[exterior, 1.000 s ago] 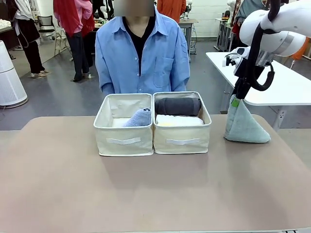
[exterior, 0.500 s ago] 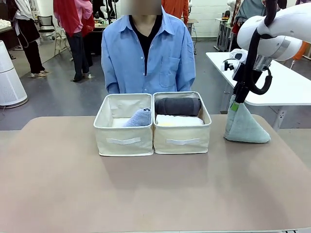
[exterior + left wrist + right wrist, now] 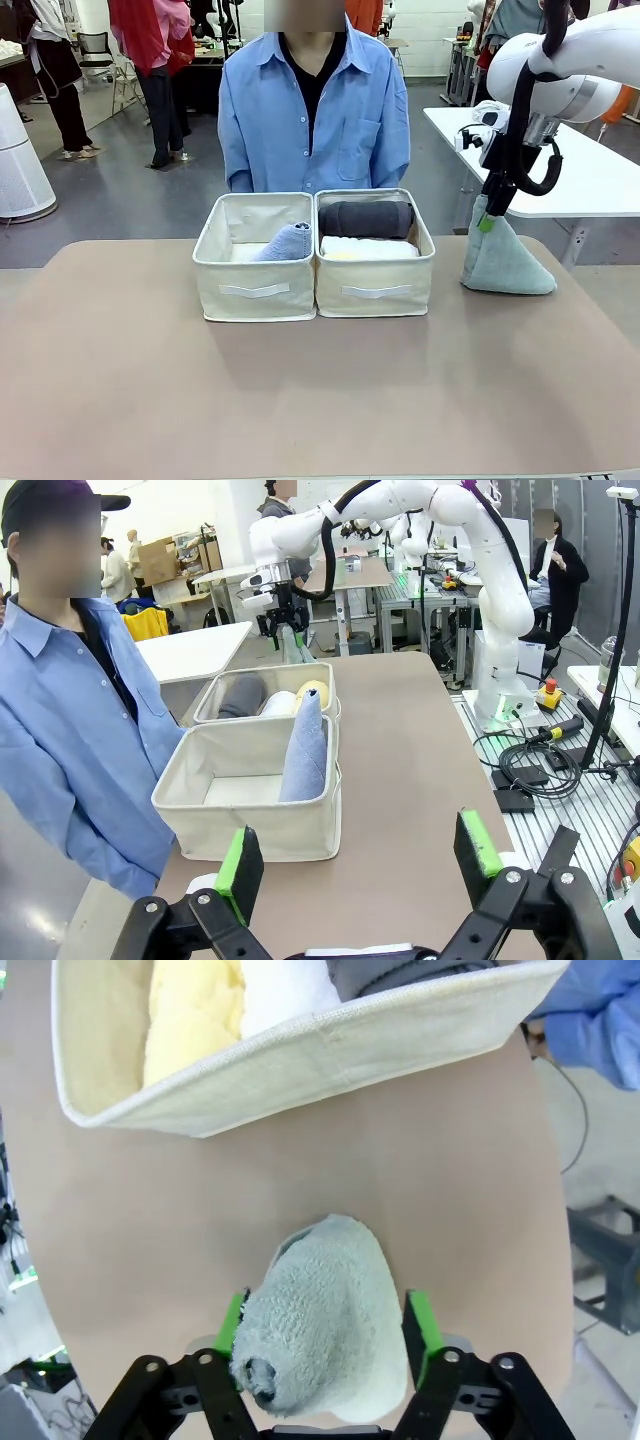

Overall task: Sort the towels based on their folding style.
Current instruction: Pick up another triangle-folded towel from the table and place it in the left Fabric basket.

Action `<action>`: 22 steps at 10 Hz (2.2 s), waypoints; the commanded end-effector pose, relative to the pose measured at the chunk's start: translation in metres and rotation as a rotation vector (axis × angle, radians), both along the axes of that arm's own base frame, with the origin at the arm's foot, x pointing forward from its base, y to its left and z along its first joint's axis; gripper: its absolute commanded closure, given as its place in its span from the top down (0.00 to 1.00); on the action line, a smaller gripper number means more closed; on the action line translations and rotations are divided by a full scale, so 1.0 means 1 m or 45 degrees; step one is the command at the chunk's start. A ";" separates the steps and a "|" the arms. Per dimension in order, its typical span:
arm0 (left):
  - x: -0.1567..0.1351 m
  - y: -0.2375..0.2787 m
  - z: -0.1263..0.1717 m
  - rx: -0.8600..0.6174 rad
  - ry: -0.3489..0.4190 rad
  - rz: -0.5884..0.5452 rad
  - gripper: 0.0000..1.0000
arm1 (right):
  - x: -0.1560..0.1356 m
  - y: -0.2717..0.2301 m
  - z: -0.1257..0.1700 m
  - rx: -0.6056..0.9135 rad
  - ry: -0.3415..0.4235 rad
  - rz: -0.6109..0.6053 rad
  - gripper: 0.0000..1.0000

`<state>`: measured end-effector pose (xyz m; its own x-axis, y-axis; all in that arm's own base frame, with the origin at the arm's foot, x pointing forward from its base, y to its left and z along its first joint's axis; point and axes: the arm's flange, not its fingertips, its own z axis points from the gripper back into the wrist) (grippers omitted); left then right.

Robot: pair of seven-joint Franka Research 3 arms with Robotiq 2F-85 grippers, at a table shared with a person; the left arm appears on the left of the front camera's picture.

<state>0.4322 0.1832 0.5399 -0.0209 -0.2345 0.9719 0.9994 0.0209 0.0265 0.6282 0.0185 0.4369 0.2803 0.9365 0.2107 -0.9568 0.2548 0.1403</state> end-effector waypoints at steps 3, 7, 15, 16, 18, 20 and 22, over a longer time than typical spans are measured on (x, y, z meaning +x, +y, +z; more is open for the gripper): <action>-0.002 0.001 0.002 -0.005 0.000 0.001 1.00 | 0.008 -0.004 0.002 0.000 0.029 0.022 0.14; -0.002 0.001 0.002 -0.005 0.000 0.001 1.00 | 0.005 -0.007 0.011 -0.011 0.020 0.035 0.00; -0.002 0.001 0.002 -0.005 0.000 0.001 1.00 | -0.102 0.040 0.205 0.004 -0.237 -0.066 0.01; -0.002 0.001 0.002 -0.005 0.000 0.001 1.00 | -0.111 0.038 0.211 0.011 -0.263 -0.067 0.01; -0.002 0.001 0.002 -0.005 0.000 0.001 1.00 | -0.112 0.042 0.231 -0.003 -0.256 -0.041 0.01; -0.002 0.001 0.002 -0.005 0.000 0.001 1.00 | -0.112 0.042 0.231 -0.003 -0.256 -0.041 0.01; -0.002 0.001 0.002 -0.005 0.000 0.001 1.00 | -0.114 0.041 0.228 -0.001 -0.257 -0.052 0.19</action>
